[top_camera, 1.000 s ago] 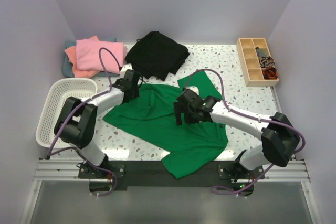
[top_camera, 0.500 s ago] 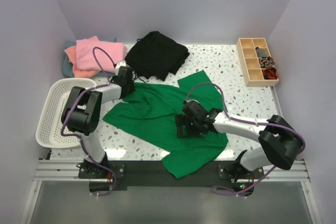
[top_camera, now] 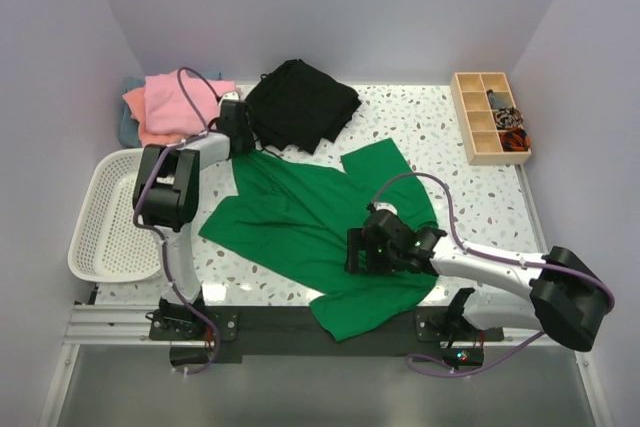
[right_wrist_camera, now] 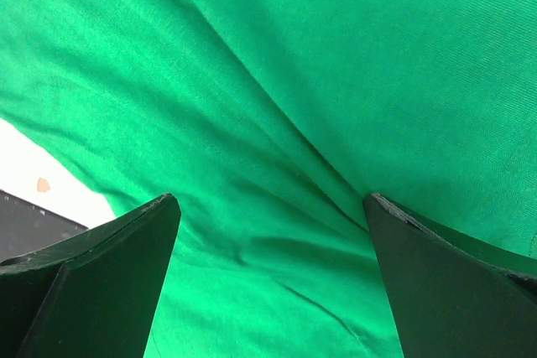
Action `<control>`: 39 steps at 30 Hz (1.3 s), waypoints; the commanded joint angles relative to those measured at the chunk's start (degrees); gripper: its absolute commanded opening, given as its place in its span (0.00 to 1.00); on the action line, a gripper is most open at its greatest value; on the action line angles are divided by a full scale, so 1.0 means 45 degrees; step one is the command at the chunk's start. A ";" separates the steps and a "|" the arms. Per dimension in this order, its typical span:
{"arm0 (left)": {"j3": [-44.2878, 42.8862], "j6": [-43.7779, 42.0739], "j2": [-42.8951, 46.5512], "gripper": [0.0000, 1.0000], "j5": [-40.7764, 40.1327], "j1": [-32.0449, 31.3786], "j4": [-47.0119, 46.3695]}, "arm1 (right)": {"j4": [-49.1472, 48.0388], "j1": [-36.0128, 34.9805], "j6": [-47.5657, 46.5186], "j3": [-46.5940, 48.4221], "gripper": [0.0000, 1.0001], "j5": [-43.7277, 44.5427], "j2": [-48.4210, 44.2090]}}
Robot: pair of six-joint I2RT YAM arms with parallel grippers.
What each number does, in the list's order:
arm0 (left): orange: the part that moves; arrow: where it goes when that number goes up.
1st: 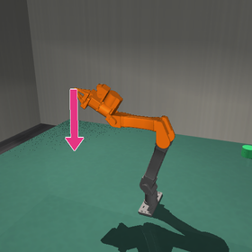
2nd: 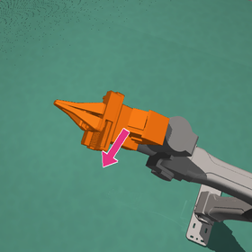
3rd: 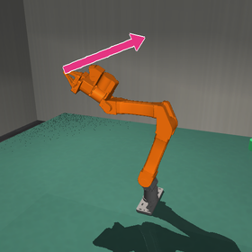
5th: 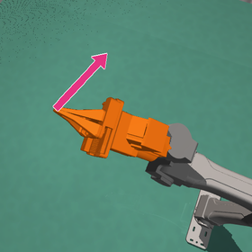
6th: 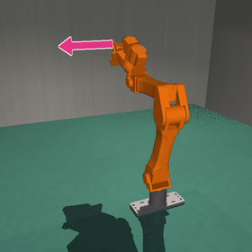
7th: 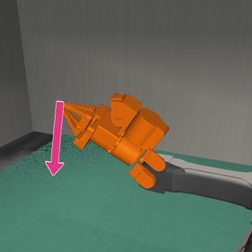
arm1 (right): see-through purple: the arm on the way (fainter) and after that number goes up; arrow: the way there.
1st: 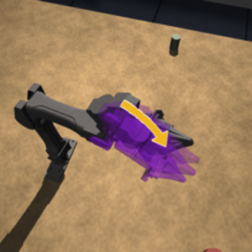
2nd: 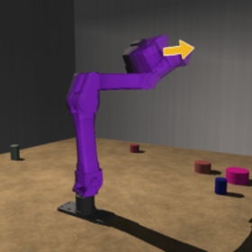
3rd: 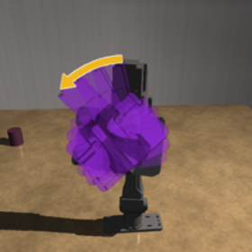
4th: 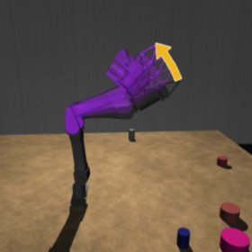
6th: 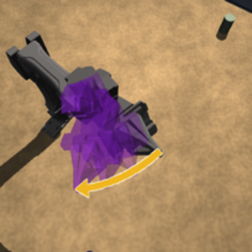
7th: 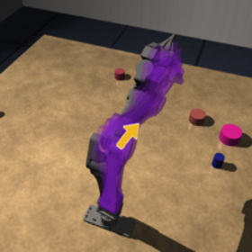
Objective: Fold and stack the t-shirts
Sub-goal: Flatten out the tshirt
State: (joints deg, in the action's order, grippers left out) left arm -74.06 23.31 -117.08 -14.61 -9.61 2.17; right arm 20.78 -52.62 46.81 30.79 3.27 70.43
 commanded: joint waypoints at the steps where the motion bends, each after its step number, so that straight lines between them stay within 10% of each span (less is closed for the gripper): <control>1: -0.1645 -0.0551 -0.0681 0.46 0.0531 0.0299 0.0725 | 0.4191 -0.0415 0.1179 -0.1510 0.99 -0.0552 0.0073; 14: 0.4090 0.1303 0.6775 0.60 0.1784 -0.1728 -0.0837 | 0.4370 0.0828 -0.1979 0.5011 0.99 0.4936 0.1608; 22: 0.8231 0.3120 1.0311 0.61 0.2075 -0.3197 0.0019 | 0.1343 0.4737 -0.4616 0.6867 0.99 0.3474 0.4696; 39: 1.0891 0.4682 1.2054 0.64 0.1548 -0.3744 0.1782 | 0.0870 0.6223 -0.5617 1.1693 0.99 0.0779 1.0323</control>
State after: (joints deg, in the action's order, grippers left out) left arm -25.91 41.47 -60.99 -5.72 -26.06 9.32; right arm 23.07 -26.37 21.56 80.05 9.19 114.50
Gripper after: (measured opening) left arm 0.633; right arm 0.986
